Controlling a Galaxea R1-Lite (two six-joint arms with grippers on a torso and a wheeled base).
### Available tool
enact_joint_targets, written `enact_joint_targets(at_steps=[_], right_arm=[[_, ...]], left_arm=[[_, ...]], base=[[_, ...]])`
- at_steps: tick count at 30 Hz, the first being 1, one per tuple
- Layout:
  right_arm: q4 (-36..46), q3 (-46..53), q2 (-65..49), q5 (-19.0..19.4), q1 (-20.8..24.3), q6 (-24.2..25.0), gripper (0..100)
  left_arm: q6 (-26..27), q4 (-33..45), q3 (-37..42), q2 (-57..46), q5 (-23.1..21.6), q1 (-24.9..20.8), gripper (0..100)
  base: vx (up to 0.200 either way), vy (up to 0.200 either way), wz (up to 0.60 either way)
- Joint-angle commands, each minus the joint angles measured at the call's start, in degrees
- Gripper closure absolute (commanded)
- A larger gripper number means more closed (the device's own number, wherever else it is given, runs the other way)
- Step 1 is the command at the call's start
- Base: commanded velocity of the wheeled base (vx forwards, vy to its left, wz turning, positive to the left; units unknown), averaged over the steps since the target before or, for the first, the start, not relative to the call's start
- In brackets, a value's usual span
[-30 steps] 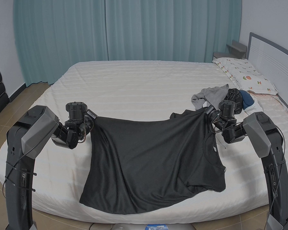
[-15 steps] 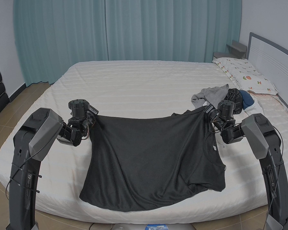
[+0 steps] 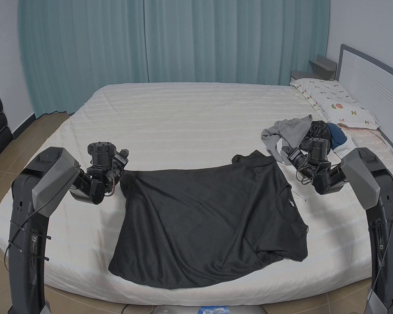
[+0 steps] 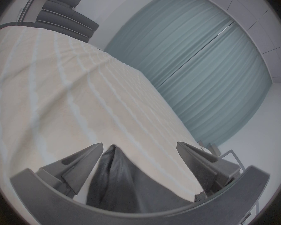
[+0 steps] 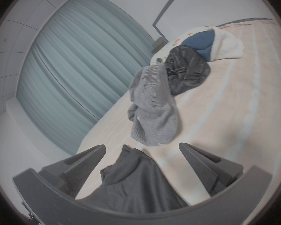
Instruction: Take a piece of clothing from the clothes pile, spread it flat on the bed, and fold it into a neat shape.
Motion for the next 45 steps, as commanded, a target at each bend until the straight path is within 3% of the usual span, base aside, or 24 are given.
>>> enact_joint_targets(at_steps=[1, 6, 10, 15, 25, 33, 45], right_arm=[[0.7, 20.83, -15.61, 2.37, -2.4, 1.79, 0], [-0.71, 35.86, -24.31, 4.04, -1.79, 4.34, 0], [-4.58, 53.09, -34.77, 9.93, -2.05, 5.3, 0], [-9.32, 64.6, -38.64, 17.67, -2.31, 5.83, 0], [-15.39, 70.93, -34.86, 18.28, 2.26, 9.17, 0], [-18.03, 72.51, -33.98, 18.19, 2.7, 9.35, 0], [-21.19, 74.97, -33.1, 18.19, 2.7, 9.35, 0]], left_arm=[[-0.48, -0.6, 19.42, -13.91, -3.53, 1.16, 0], [-0.66, -0.6, 29.0, -22.08, -4.67, 0.19, 0], [-1.71, -0.6, 40.07, -30.35, -4.76, -2.79, 0], [-8.74, -0.69, 49.92, -37.99, -4.84, -8.07, 0], [-12.7, -0.69, 57.57, -39.22, -5.46, -10.09, 0], [-16.13, -0.51, 60.91, -38.61, -14.16, -9.47, 0], [-14.81, -0.6, 63.98, -36.32, -13.63, -10.18, 0]], base=[[0.0, 0.0, 0.0], [0.0, 0.0, 0.0], [0.0, 0.0, 0.0], [0.0, 0.0, 0.0], [-0.02, 0.0, 0.0], [-0.2, 0.0, 0.0], [-0.05, 0.0, 0.0]])
